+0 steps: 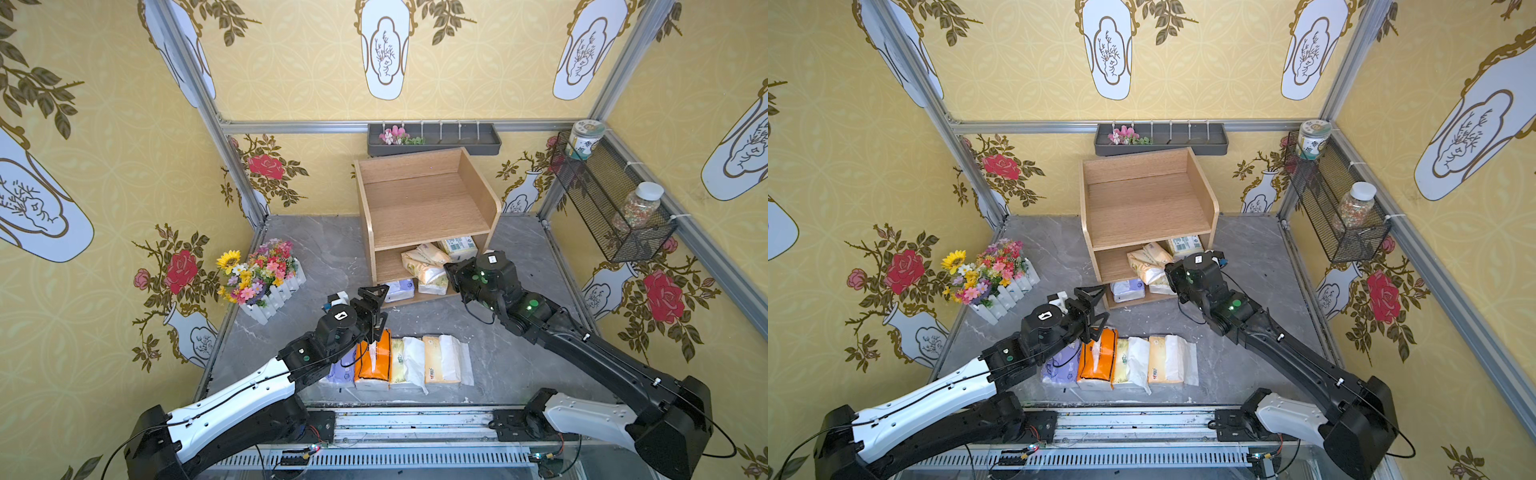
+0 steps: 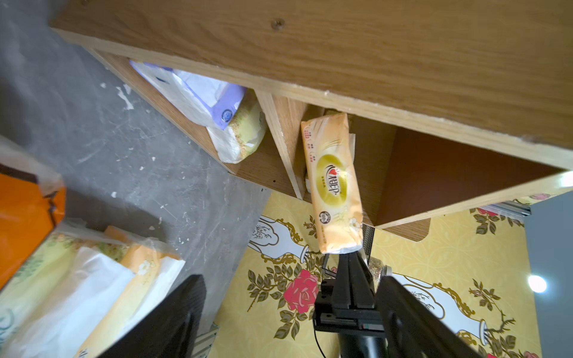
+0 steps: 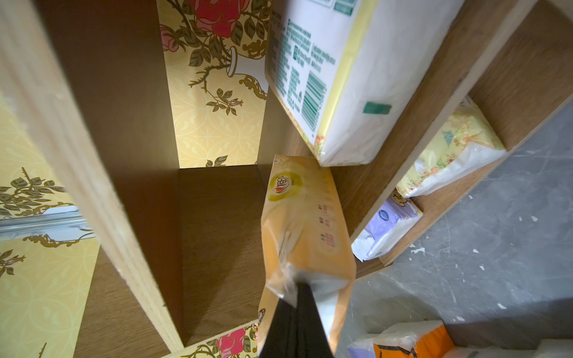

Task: Remove the tissue boxes from the shelf
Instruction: Pick up a box of tissues from the shelf.

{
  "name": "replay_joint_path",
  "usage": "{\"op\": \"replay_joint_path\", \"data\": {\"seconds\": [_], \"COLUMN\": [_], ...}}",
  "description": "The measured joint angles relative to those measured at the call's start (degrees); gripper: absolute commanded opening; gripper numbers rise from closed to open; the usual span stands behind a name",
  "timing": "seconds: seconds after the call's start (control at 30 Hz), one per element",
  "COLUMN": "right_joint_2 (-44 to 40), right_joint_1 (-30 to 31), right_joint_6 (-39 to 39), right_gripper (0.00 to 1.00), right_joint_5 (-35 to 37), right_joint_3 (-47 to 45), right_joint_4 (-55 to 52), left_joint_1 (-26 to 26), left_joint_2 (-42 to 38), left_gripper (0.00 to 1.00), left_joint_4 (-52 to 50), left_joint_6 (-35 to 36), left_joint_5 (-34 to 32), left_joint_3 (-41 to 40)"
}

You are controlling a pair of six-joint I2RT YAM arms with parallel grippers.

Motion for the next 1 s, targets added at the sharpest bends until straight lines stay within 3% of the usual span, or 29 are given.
{"op": "replay_joint_path", "data": {"seconds": [0.73, 1.0], "right_joint_2": [-2.38, -4.87], "right_joint_1": [-1.68, -2.16], "right_joint_6": [-2.60, -2.80], "right_gripper": [0.00, 0.00], "right_joint_5": [-11.78, -13.79], "right_joint_3": [-3.28, -3.80], "right_joint_4": [-1.16, -1.55], "left_joint_1": [1.33, 1.31], "left_joint_2": [19.30, 21.79], "left_gripper": [0.91, 0.73], "left_joint_4": [14.08, 17.25], "left_joint_6": [-5.57, -7.17], "left_joint_5": [2.27, 1.20], "left_joint_3": [6.16, 7.67]}}
